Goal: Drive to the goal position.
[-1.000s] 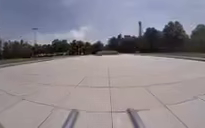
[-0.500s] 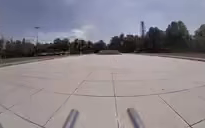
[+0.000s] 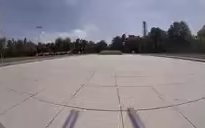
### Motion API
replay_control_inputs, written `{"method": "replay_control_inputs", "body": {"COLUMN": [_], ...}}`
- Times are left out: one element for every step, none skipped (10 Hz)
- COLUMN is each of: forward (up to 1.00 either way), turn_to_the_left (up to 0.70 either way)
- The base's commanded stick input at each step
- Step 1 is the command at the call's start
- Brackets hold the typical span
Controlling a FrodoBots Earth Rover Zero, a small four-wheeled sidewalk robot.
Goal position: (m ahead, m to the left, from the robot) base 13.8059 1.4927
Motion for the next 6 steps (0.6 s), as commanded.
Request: {"method": "replay_control_inputs", "body": {"forward": [0.7, 0.7, 0.7, 0.7, 0.7, 0.7], "turn_to_the_left": [0.0, 0.0, 0.0, 0.0, 0.0, 0.0]}}
